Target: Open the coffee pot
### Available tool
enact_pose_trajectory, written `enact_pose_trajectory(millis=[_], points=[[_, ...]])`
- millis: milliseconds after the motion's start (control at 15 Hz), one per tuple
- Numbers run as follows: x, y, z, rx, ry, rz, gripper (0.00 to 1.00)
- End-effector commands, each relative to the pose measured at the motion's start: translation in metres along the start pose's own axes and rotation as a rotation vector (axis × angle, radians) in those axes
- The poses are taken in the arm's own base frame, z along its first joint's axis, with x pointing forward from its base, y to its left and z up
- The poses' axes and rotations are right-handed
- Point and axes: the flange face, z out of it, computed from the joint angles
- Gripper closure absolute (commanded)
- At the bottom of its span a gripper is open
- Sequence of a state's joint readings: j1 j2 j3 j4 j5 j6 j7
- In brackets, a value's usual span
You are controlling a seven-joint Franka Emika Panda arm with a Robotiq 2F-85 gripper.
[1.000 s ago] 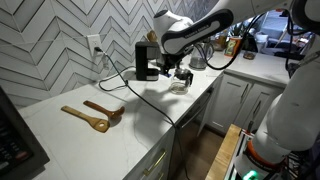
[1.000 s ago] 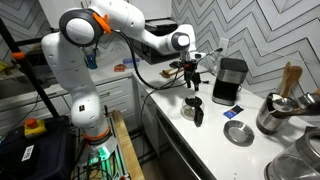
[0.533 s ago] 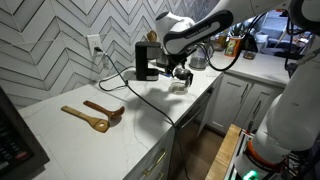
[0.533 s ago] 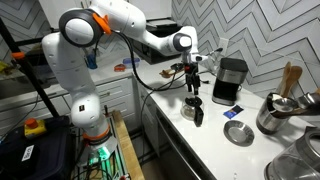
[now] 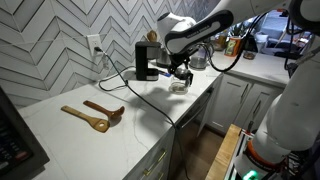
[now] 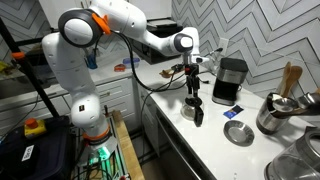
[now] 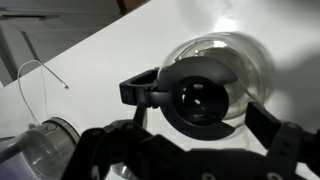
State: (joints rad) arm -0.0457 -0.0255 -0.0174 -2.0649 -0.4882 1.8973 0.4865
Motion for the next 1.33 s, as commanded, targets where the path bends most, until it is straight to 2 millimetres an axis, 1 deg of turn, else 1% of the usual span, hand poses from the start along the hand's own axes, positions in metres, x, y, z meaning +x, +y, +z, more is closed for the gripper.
enact_pose_trajectory(millis=[0,400,1267], points=[[0.002,0.007,0.006,-0.021,-0.008,0.004,0.00],[0.004,0.010,0.012,-0.030,-0.022,0.007,0.00],[0.005,0.009,0.026,-0.025,-0.036,-0.009,0.00]])
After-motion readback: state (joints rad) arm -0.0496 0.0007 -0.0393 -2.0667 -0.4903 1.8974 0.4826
